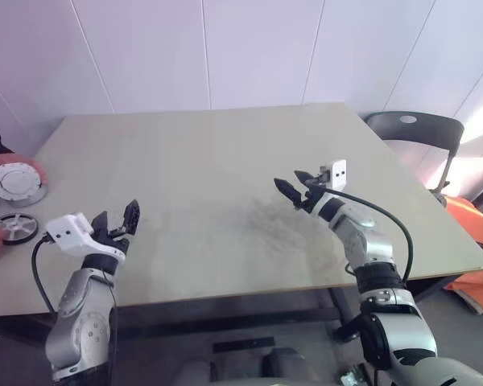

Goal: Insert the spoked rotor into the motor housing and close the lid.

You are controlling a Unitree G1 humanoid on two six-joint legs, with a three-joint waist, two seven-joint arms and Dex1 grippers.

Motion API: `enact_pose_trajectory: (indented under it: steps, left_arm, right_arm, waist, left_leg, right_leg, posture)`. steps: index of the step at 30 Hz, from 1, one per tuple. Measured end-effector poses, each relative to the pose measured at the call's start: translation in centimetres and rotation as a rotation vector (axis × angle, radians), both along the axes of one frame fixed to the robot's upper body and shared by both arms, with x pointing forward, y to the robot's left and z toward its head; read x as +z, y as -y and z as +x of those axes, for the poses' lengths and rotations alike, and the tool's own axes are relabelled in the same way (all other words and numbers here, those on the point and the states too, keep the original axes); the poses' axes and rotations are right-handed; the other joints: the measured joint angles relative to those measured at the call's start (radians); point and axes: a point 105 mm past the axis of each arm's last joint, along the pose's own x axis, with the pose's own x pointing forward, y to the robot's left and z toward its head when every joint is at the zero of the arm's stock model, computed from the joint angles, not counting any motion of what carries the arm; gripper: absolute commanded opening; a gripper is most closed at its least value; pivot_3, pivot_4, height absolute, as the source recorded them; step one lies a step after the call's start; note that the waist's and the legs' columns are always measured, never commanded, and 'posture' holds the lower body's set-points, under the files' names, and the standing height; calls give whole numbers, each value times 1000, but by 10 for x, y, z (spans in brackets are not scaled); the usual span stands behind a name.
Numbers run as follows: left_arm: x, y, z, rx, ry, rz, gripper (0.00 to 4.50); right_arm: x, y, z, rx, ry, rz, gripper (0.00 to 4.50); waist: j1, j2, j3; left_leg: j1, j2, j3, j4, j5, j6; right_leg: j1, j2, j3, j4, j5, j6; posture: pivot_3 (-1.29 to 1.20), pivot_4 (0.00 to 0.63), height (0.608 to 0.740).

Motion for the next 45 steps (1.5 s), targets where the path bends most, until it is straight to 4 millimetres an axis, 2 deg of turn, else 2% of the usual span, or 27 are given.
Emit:
enact_pose_trajectory:
  steps: [12,42,45]
  left_arm:
    - [5,15,3,-36,29,-22,4472]
    - [11,15,7,-25,44,-29,4472]
    - [11,16,7,-33,50,-49,4500]
  right_arm:
    - [0,0,2,-7,-1,-6,4090]
    - [-4,3,4,-40,-30,-12,4090]
    - [-4,0,2,-8,-39,-2,4492]
  waist:
    - [-1,0,0]
    - [-1,0,0]
    - [-1,0,0]
  left_leg:
    - [0,0,0,0,0,0]
    - [0,0,0,0,0,0]
    - [0,0,0,0,0,0]
  right_leg:
    - [0,0,0,0,0,0]
    - [0,0,0,0,0,0]
    - [0,0,0,0,0,0]
  posture:
    - [0,0,740]
    - [0,0,740]
    - [0,0,740]
